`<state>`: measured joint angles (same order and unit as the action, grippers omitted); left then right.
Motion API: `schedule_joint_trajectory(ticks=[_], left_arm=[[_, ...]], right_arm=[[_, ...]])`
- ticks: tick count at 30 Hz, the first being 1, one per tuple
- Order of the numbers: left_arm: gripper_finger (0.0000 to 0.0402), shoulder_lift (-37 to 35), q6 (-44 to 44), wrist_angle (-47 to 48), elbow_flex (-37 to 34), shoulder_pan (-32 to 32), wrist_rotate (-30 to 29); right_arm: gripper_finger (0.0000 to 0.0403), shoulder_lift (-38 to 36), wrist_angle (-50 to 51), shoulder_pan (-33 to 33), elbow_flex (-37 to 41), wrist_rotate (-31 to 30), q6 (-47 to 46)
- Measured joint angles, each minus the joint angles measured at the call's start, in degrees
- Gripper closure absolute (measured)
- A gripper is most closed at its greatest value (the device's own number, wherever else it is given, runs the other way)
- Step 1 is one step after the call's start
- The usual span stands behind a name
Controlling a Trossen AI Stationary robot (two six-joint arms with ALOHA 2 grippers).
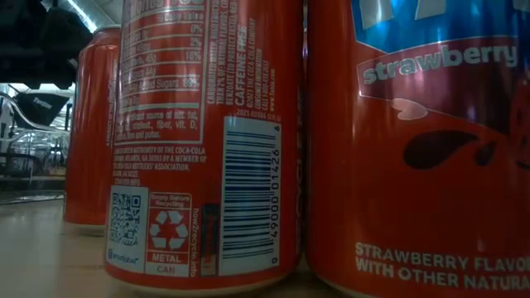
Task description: Sort soda cans
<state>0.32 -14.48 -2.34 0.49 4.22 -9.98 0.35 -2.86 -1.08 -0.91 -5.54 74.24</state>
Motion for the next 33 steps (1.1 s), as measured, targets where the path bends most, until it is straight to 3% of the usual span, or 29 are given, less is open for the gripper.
schedule_joint_trajectory(ticks=[4,14,24,28,33], left_arm=[[0.0074,-0.04,1.34,-2.43,0.02,-0.63,-7.30],[0.0074,0.00,-4.62,-3.36,0.02,-0.60,-8.76],[0.0074,-0.04,5.00,-4.72,0.02,-0.69,-23.36],[0.0074,0.00,4.49,-7.62,0.02,-0.65,-24.93],[0.0074,0.52,11.86,-8.60,2.36,-0.65,-24.85]], right_arm=[[0.0023,-0.02,0.00,0.00,-0.02,0.00,0.00],[0.0023,-0.02,-0.08,-0.02,-0.01,0.15,-2.39],[0.0023,-0.02,-6.12,0.00,0.00,0.17,-3.30],[0.0023,-0.02,-8.53,-0.02,-0.01,1.19,1.76],[0.0023,-0.02,-9.68,0.00,0.01,-0.21,7.14]])
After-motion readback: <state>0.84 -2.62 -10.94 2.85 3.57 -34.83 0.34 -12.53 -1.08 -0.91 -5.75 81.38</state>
